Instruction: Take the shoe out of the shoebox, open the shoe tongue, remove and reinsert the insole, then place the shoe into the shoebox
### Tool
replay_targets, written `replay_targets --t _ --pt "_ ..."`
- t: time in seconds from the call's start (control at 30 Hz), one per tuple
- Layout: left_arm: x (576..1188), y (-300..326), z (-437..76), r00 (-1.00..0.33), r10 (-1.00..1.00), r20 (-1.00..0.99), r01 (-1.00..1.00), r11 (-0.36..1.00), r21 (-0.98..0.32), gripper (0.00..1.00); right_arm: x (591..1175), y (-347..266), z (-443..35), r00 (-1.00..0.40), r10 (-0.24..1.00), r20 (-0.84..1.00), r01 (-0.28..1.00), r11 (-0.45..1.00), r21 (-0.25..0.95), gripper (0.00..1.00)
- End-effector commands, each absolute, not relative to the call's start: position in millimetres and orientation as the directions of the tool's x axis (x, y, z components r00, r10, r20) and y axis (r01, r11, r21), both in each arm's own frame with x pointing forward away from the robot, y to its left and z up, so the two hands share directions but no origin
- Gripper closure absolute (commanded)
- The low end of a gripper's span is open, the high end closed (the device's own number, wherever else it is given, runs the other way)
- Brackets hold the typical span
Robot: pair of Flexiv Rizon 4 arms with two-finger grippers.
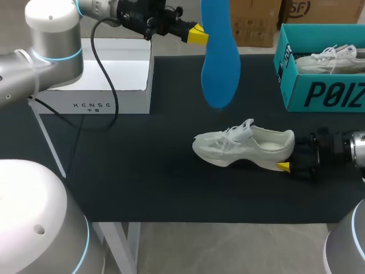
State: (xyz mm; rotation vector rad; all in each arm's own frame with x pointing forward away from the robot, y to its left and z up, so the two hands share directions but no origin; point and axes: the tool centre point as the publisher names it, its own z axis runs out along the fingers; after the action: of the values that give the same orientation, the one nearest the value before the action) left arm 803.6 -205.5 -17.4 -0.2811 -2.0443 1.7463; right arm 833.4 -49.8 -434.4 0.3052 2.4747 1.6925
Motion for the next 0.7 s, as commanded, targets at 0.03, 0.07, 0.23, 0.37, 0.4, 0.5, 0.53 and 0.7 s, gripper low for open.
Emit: replay_targets --t 0.03,0.07,0.23,0.37,0.4,0.5,0.53,0.7 --pt "793 -195 -20 -0.889 0.41 0.205 -0.14 0.183 -0.973 1.0 834 -49 -437 -0.971 0.238 0.01 0.096 0.353 0.931 1.0" --pt "792 -195 -21 -0.88 0.419 0.222 -0.155 0.188 -0.97 1.0 834 -49 -437 -0.971 0.238 0.01 0.096 0.353 0.931 1.0" --pt "790 -196 -22 -0.873 0.421 0.248 -0.174 0.207 -0.963 1.0 834 -49 -437 -0.971 0.238 0.01 0.096 0.353 0.931 0.98" --pt "790 -196 -22 -0.873 0.421 0.248 -0.174 0.207 -0.963 1.0 834 -49 -437 -0.971 0.238 0.01 0.096 0.353 0.931 0.0" --pt "790 -196 -22 -0.873 0.421 0.248 -0.174 0.207 -0.963 1.0 834 -49 -437 -0.971 0.238 0.01 0.096 0.353 0.931 0.0" --pt "790 -196 -22 -0.873 0.421 0.248 -0.174 0.207 -0.963 1.0 834 -49 -437 -0.971 0.238 0.01 0.096 0.353 0.931 0.0" --pt "790 -196 -22 -0.873 0.421 0.248 -0.174 0.207 -0.963 1.0 834 -49 -437 -0.971 0.238 0.01 0.096 0.353 0.931 0.0" --pt "790 -196 -22 -0.873 0.421 0.248 -0.174 0.207 -0.963 1.0 832 -60 -431 -0.967 0.255 -0.013 0.08 0.352 0.933 0.0"
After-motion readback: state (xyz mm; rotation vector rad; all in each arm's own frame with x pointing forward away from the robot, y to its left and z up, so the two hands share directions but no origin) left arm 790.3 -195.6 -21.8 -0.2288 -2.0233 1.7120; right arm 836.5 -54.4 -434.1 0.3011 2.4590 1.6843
